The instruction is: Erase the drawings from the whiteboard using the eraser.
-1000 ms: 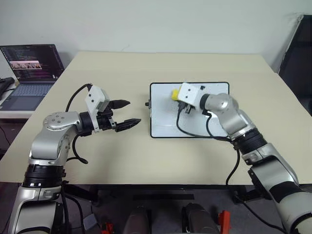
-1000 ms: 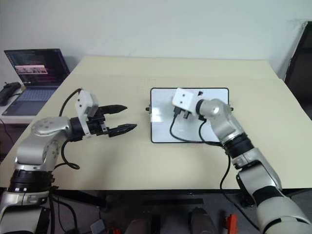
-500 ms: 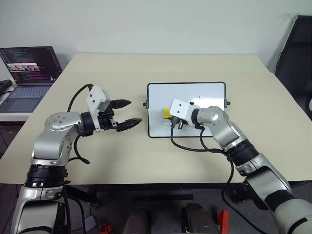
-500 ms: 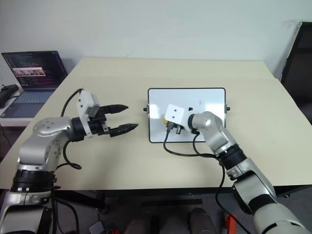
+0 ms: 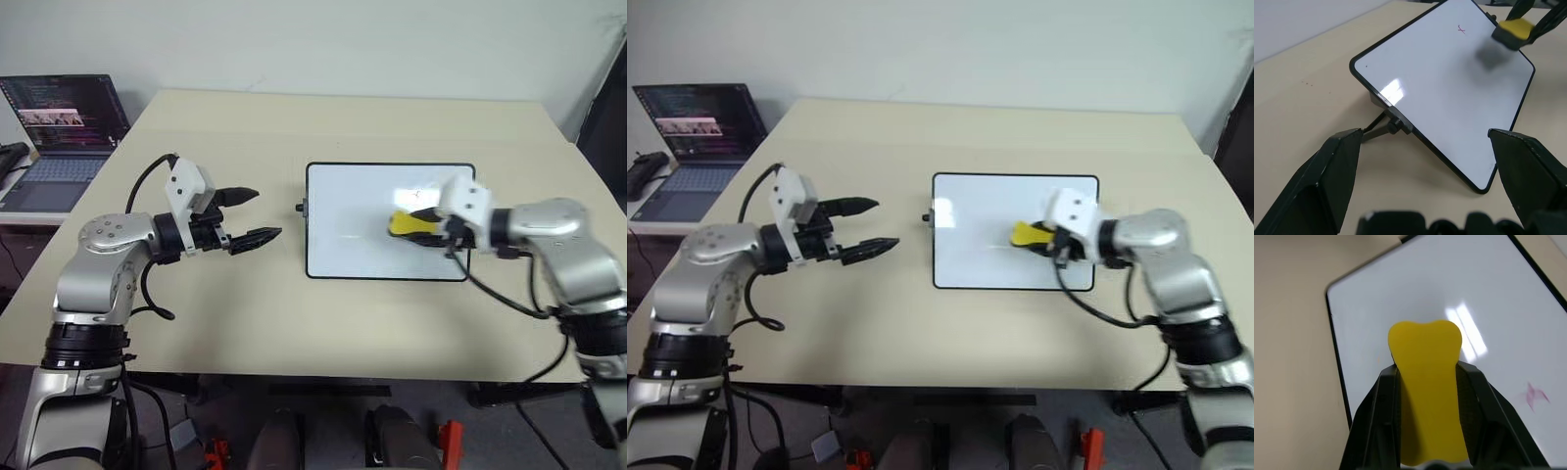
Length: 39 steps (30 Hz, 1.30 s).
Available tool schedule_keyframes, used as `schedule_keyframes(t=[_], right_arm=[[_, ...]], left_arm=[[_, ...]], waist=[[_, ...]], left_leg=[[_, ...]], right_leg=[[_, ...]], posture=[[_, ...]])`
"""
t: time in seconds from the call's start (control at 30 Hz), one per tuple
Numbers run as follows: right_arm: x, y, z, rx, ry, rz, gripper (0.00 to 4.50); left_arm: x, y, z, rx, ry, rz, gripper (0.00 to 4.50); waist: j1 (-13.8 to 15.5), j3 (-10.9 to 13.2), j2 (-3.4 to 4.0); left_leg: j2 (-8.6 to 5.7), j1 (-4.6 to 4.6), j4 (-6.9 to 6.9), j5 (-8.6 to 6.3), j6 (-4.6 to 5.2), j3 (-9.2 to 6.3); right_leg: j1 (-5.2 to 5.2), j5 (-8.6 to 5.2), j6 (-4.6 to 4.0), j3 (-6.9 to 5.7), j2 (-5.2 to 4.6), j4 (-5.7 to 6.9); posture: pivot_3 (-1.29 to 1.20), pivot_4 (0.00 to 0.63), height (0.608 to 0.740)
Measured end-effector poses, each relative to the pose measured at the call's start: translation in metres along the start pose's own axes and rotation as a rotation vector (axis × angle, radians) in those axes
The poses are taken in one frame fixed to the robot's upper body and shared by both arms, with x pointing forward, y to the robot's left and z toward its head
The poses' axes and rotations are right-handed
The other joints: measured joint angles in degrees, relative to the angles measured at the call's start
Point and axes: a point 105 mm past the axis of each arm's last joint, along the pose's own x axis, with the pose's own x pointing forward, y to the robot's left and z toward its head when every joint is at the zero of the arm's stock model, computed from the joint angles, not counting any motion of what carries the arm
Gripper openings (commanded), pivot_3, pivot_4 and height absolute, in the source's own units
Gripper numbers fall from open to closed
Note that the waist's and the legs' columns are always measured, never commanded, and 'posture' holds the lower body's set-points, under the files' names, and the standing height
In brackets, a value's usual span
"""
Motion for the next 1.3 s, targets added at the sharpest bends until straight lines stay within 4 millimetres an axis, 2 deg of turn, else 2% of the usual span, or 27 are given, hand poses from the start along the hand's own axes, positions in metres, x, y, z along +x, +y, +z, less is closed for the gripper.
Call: schedule_keyframes(t=[0.1, 0.17, 0.27, 0.57, 0.73, 1.03, 1.3], right_arm=[[-0.031, -0.020, -0.013, 0.034, 0.051, -0.109, 1.20], [-0.043, -0.025, -0.023, 0.053, 0.085, -0.146, 1.20], [-0.051, -0.023, -0.036, 0.084, 0.118, -0.160, 1.20], [-0.053, -0.029, -0.045, 0.122, 0.132, -0.199, 1.20], [-0.055, -0.039, -0.038, 0.107, 0.111, -0.237, 1.20], [-0.053, -0.055, -0.035, 0.099, 0.102, -0.283, 1.20], [-0.050, -0.056, -0.033, 0.100, 0.084, -0.292, 1.20]], left_arm=[[0.001, 0.000, 0.001, 0.005, 0.001, -0.006, 4.50], [0.003, 0.000, 0.004, 0.014, -0.006, -0.010, 4.50], [0.006, 0.005, 0.010, 0.033, -0.017, -0.006, 4.50], [0.013, 0.006, 0.004, 0.024, -0.013, -0.023, 4.50], [0.013, 0.006, 0.004, 0.026, -0.012, -0.022, 4.50], [0.016, 0.011, 0.010, 0.041, -0.029, 0.017, 4.50], [0.016, 0.012, 0.012, 0.048, -0.034, 0.023, 4.50]], waist=[[-0.2, 0.0, -0.01], [-0.3, 0.0, -0.01], [-0.3, 0.0, -0.01], [-0.3, 0.0, 0.00], [-0.3, 0.0, 0.01], [-0.2, 0.1, 0.02], [-0.3, 0.1, 0.02]], left_leg=[[-0.02, 0.02, 0.03, 0.00, 0.00, 0.04], [-0.02, 0.07, 0.05, 0.00, 0.00, 0.05], [-0.01, 0.11, 0.08, 0.01, 0.00, 0.05], [-0.01, 0.13, 0.10, 0.01, -0.01, 0.09], [-0.01, 0.13, 0.10, 0.01, -0.01, 0.07], [-0.01, 0.13, 0.12, 0.01, -0.01, 0.08], [-0.01, 0.13, 0.13, 0.01, -0.01, 0.08]], right_leg=[[0.00, 0.00, 0.02, 0.02, -0.03, 0.04], [0.02, 0.00, 0.01, 0.03, 0.00, 0.12], [0.03, 0.00, 0.02, 0.06, 0.03, 0.21], [0.04, 0.00, 0.02, 0.09, 0.03, 0.23], [0.04, 0.00, 0.02, 0.08, 0.03, 0.23], [0.05, 0.00, 0.02, 0.09, 0.02, 0.24], [0.04, 0.00, 0.02, 0.09, 0.02, 0.26]], posture=[[0.00, 0.150, 0.740], [0.00, 0.150, 0.740], [0.00, 0.150, 0.740], [0.00, 0.150, 0.740], [0.00, 0.150, 0.740], [0.00, 0.150, 0.740], [0.00, 0.150, 0.740]])
